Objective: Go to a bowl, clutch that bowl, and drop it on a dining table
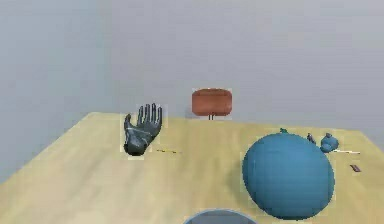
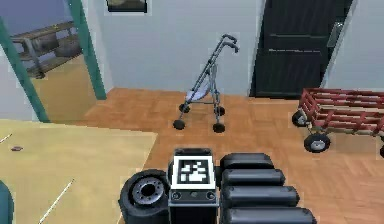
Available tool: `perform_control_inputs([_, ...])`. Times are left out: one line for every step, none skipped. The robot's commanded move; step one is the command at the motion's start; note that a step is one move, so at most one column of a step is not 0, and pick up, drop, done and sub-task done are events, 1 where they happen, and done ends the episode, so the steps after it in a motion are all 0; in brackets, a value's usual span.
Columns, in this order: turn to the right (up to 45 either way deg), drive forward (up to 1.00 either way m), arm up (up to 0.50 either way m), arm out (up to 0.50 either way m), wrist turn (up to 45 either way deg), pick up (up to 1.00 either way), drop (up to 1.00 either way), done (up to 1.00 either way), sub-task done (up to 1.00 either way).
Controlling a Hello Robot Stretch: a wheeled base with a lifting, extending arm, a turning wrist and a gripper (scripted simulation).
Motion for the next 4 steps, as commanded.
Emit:
perform_control_inputs([-45.0, 0.00, 0.00, 0.00, 0.0, 0.00, 0.00, 0.00, 0.00])
perform_control_inputs([-24.0, 0.00, 0.00, 0.00, 0.0, 0.00, 0.00, 0.00, 0.00])
perform_control_inputs([0.0, 0.00, 0.00, 0.24, 0.0, 0.00, 0.00, 0.00, 0.00])
perform_control_inputs([0.0, 0.00, 0.00, 0.00, 45.0, 0.00, 0.00, 0.00, 0.00])
